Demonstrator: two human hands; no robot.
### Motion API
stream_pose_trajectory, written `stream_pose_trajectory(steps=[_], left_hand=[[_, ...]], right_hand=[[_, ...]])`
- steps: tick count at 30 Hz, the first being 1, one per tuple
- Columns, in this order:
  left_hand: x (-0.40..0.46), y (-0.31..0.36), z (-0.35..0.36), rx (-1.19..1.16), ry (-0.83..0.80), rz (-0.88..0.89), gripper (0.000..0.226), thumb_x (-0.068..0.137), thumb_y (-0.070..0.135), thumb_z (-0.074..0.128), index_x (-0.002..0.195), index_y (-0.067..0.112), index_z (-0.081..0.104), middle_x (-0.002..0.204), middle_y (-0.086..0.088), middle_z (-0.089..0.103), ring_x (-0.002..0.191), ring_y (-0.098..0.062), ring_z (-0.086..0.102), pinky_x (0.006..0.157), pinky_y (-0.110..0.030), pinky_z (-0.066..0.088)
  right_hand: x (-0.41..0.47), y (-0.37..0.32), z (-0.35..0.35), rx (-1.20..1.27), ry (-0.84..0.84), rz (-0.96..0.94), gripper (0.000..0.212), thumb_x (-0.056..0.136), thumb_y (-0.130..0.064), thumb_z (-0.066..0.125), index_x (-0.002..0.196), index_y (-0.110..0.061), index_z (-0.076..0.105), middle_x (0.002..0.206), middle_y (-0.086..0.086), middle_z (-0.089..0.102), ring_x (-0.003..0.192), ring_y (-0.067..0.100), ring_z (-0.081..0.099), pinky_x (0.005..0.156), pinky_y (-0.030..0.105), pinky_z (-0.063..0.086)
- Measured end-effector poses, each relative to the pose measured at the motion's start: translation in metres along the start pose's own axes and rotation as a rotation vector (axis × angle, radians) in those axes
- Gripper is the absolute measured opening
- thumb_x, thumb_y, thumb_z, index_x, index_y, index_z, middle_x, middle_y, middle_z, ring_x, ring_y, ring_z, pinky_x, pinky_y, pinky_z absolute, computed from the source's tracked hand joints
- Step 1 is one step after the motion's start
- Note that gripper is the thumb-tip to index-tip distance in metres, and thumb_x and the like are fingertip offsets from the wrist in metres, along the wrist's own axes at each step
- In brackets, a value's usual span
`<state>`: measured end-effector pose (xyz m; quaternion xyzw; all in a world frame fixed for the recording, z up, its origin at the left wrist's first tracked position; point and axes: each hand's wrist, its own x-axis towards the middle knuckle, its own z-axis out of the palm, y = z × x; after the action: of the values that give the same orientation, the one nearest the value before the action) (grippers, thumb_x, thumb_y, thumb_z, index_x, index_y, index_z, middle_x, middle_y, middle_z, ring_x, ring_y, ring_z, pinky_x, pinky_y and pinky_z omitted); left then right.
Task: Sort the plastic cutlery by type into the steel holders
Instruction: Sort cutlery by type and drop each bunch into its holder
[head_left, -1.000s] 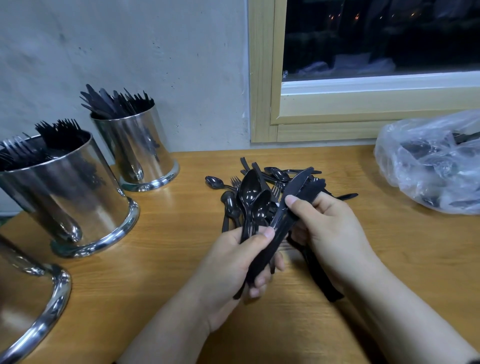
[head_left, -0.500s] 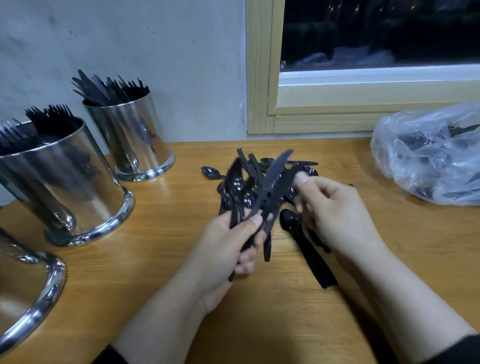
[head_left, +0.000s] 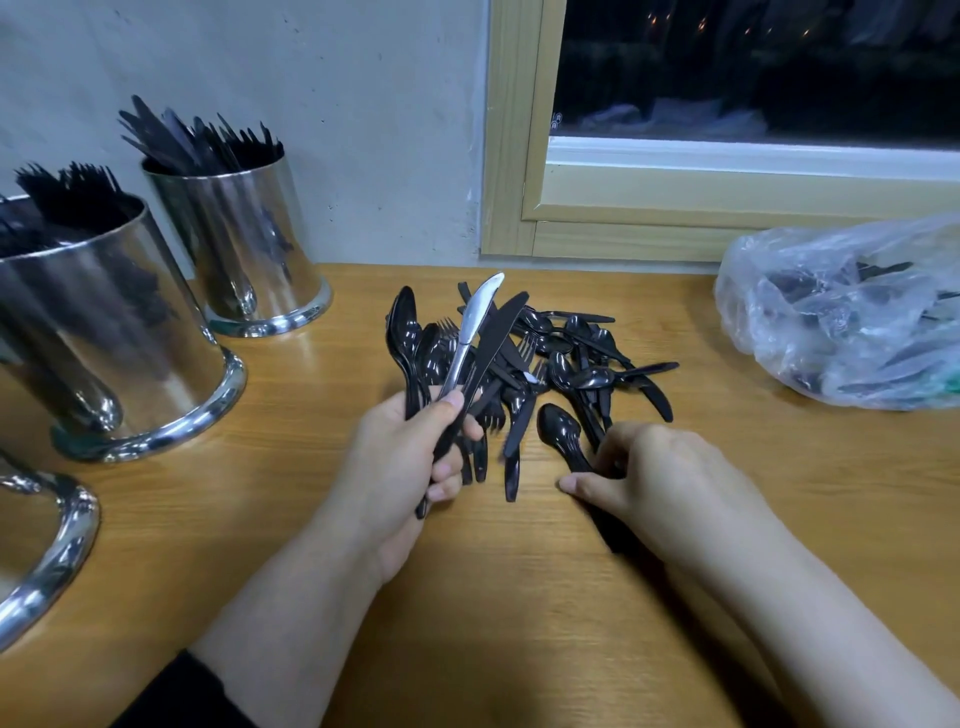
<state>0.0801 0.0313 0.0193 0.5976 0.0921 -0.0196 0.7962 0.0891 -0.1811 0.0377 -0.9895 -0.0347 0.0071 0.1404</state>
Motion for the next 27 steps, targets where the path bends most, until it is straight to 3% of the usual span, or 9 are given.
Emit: stream_pose_trajectory(steps=[3,8,16,27], left_hand=[[0.0012,-0.0004,0.0003,0.004,0.0,-0.003,0.022,0.105,0.017,0.055,0.118,0.002,0.064,0.079,-0.004,0.063,0.05,-0.008,0.038,0.043,-0.019,0.031],[0.002,-0.0015,0.0008,0.012,0.0,0.007,0.022,0.105,0.018,0.056,0.118,0.003,0.066,0.079,-0.004,0.061,0.05,-0.008,0.037,0.043,-0.021,0.03],[0.0022,-0.0039,-0.0009,0.029,-0.008,0.013,0.021,0.105,0.021,0.056,0.116,0.008,0.069,0.08,-0.005,0.061,0.051,-0.009,0.037,0.043,-0.02,0.031],[0.0031,-0.0035,-0.0011,0.019,-0.004,0.022,0.022,0.104,0.019,0.055,0.118,0.005,0.066,0.077,-0.004,0.063,0.049,-0.008,0.037,0.041,-0.019,0.032]], right_hand=[[-0.0021,-0.0053,0.0015,-0.049,-0.001,0.014,0.041,0.083,-0.071,0.061,0.097,-0.032,0.058,0.081,-0.009,0.053,0.096,0.023,0.063,0.066,0.032,0.038],[0.0003,-0.0065,0.0022,-0.067,0.026,0.034,0.035,0.083,-0.061,0.064,0.099,-0.03,0.063,0.097,-0.005,0.068,0.099,0.025,0.063,0.069,0.032,0.039],[-0.0003,-0.0053,0.0011,-0.123,-0.003,0.011,0.04,0.084,-0.063,0.06,0.1,-0.026,0.06,0.091,-0.002,0.061,0.097,0.026,0.062,0.069,0.033,0.037],[-0.0045,-0.0073,0.0046,-0.111,0.036,-0.052,0.038,0.085,-0.056,0.062,0.106,-0.025,0.061,0.108,-0.002,0.066,0.104,0.025,0.062,0.072,0.033,0.041]])
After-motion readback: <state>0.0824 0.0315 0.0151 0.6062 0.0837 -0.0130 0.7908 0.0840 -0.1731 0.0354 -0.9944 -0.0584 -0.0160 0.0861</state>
